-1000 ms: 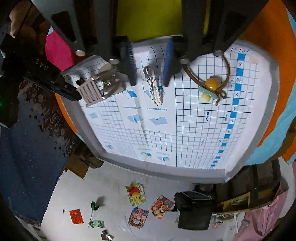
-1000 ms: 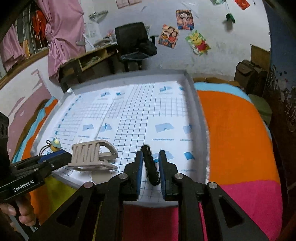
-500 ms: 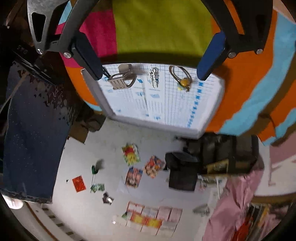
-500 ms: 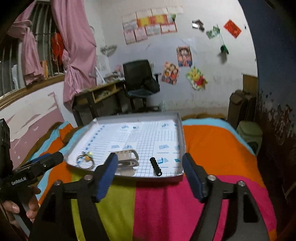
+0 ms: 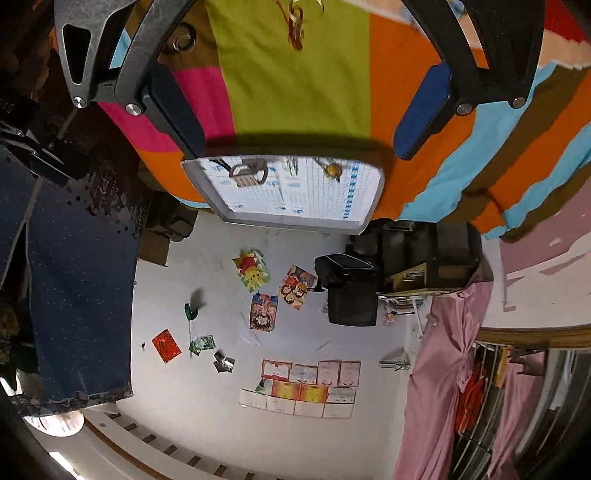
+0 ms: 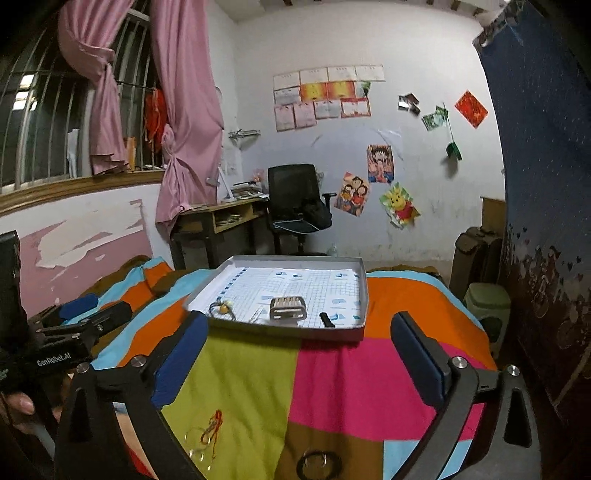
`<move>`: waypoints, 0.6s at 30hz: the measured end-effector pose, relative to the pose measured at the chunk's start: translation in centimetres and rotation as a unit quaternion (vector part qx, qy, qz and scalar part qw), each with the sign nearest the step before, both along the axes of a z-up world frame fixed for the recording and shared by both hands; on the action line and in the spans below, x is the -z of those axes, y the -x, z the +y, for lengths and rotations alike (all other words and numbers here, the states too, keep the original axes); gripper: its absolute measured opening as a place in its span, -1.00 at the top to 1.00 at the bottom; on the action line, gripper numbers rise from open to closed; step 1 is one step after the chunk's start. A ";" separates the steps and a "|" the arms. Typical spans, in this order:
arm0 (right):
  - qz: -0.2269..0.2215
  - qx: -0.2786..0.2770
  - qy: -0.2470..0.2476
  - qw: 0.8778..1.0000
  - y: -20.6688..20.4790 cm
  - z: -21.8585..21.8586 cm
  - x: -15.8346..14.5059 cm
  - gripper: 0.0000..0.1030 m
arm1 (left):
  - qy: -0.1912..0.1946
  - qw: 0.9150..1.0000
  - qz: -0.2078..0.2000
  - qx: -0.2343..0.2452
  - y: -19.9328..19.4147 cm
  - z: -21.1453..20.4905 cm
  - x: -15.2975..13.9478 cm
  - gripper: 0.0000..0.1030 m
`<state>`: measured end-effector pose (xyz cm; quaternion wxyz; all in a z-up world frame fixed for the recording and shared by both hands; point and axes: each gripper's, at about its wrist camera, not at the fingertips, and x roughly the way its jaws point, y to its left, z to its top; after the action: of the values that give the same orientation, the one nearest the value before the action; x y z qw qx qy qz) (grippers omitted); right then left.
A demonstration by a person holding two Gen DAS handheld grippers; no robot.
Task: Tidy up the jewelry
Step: 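Withdraw both tools from the tray back toward the bedspread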
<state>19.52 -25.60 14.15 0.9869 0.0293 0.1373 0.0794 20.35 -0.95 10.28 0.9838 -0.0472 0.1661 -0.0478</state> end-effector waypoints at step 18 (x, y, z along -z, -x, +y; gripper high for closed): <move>-0.002 0.009 0.024 1.000 11.2 0.7 5.7 -0.95 | -0.004 0.999 0.033 -0.038 11.5 2.6 6.9 -1.00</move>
<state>8.28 -24.91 8.46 0.9883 0.0069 0.1365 0.0676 8.83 1.65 3.38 0.9792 -0.0509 0.1964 -0.0078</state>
